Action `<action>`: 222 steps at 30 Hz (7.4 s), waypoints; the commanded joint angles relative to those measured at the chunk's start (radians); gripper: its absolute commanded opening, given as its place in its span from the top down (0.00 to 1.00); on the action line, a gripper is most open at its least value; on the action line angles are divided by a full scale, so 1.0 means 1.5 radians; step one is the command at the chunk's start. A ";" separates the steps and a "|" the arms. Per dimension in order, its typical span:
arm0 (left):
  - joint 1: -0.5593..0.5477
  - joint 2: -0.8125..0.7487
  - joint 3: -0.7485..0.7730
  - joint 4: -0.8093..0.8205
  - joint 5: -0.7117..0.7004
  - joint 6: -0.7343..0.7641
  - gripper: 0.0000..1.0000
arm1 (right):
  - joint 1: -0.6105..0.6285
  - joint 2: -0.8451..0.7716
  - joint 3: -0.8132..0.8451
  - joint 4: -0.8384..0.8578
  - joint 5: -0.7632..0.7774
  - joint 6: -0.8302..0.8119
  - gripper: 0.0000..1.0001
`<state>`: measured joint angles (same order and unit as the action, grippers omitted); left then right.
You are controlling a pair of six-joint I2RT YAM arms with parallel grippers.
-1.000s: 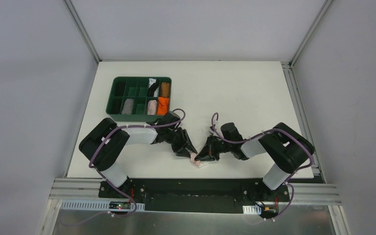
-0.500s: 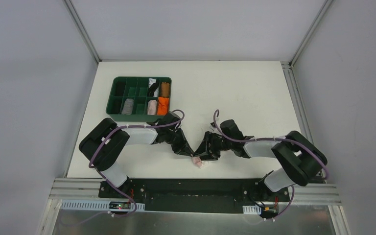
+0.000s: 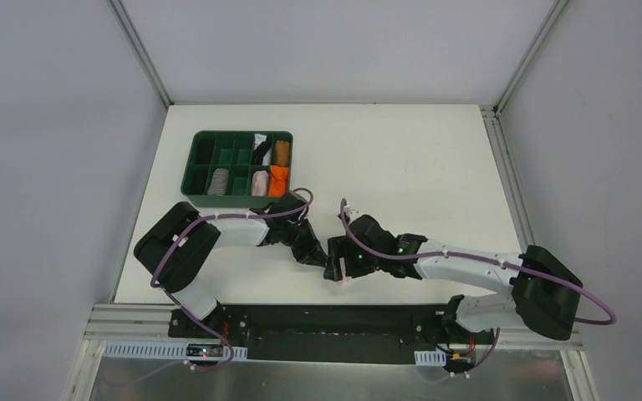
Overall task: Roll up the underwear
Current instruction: Roll the underwear to the center of the board.
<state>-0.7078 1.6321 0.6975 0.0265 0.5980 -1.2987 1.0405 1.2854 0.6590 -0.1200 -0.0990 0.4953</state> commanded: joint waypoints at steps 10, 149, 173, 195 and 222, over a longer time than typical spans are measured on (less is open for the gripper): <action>-0.004 -0.029 0.004 -0.011 -0.005 -0.007 1.00 | 0.091 0.111 0.095 -0.073 0.146 -0.063 0.29; 0.022 -0.071 0.050 -0.164 -0.016 0.184 1.00 | 0.054 0.183 0.049 -0.080 0.159 0.120 0.99; 0.022 0.071 0.069 -0.153 -0.027 0.228 1.00 | 0.192 0.132 0.222 -0.216 0.297 -0.029 0.57; 0.023 0.061 0.075 -0.154 -0.017 0.217 1.00 | 0.219 0.270 0.207 -0.207 0.352 -0.032 0.52; 0.122 -0.125 0.059 -0.189 0.042 0.199 0.65 | 0.000 0.116 -0.085 0.135 -0.019 -0.001 1.00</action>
<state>-0.5171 1.4467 0.8055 -0.2291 0.6682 -1.0279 1.1152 1.4441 0.6384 0.0345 0.1024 0.4900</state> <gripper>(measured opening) 0.313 0.032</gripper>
